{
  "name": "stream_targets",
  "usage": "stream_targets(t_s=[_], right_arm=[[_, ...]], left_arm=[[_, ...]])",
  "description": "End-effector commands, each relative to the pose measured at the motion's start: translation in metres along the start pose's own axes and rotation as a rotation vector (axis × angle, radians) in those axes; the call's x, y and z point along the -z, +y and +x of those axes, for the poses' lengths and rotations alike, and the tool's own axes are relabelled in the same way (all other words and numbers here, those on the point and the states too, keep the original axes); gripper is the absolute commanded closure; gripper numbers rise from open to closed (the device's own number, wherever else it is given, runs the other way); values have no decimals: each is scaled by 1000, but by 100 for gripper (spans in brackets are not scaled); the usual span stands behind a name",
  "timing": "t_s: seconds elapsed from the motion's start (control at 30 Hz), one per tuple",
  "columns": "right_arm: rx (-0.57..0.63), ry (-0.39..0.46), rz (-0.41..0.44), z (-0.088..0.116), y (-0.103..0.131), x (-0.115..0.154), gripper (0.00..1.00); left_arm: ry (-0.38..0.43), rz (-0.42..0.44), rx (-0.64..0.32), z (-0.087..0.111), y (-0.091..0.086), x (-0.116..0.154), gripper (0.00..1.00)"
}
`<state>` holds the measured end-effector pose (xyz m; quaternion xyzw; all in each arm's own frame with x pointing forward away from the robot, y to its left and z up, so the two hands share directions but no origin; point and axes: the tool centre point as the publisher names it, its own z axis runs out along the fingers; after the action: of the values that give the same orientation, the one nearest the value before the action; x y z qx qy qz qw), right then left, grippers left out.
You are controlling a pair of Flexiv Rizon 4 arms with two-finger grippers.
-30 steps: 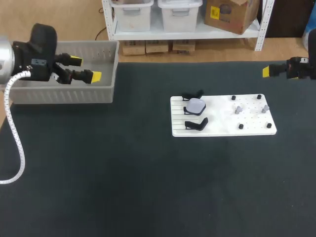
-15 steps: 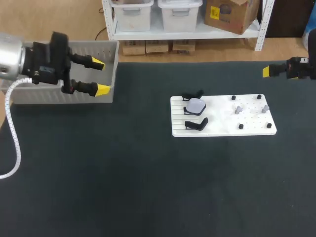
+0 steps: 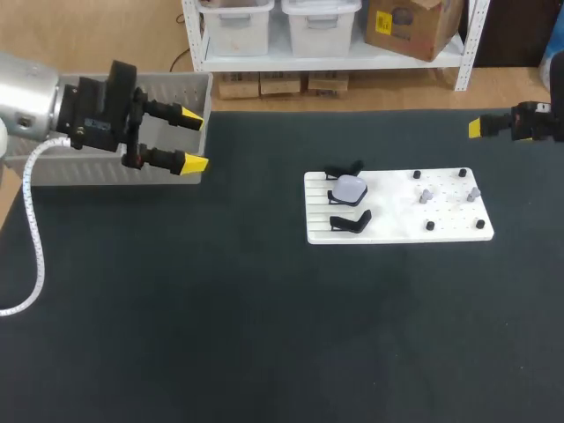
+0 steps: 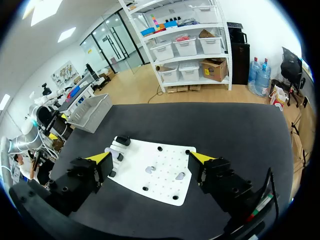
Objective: Pick up each earbud case from the left stands, insert the matching earbuds, close the lid, and place the case in the box.
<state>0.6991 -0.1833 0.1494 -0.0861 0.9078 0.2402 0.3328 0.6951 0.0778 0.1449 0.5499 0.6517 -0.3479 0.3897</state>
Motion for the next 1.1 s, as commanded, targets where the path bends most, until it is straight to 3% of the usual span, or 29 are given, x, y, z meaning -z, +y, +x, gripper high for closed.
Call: stream_targets(t_s=[0.03,0.27,0.47,0.77,1.1], right_arm=[[1,0,-2,0,-1,0,0],[1,0,-2,0,-1,0,0],[1,0,-2,0,-1,0,0],[1,0,-2,0,-1,0,0],[1,0,-2,0,-1,0,0]], left_arm=[[-2,1,-1,1,0,0,0],[-20,-28,-8,0,-3,-6,0],[-4,16,-70,-5,-5,-46,0],[-10,105,-83,-2,-9,-101,0],[-17,108,-45,12,-21,-143,0]])
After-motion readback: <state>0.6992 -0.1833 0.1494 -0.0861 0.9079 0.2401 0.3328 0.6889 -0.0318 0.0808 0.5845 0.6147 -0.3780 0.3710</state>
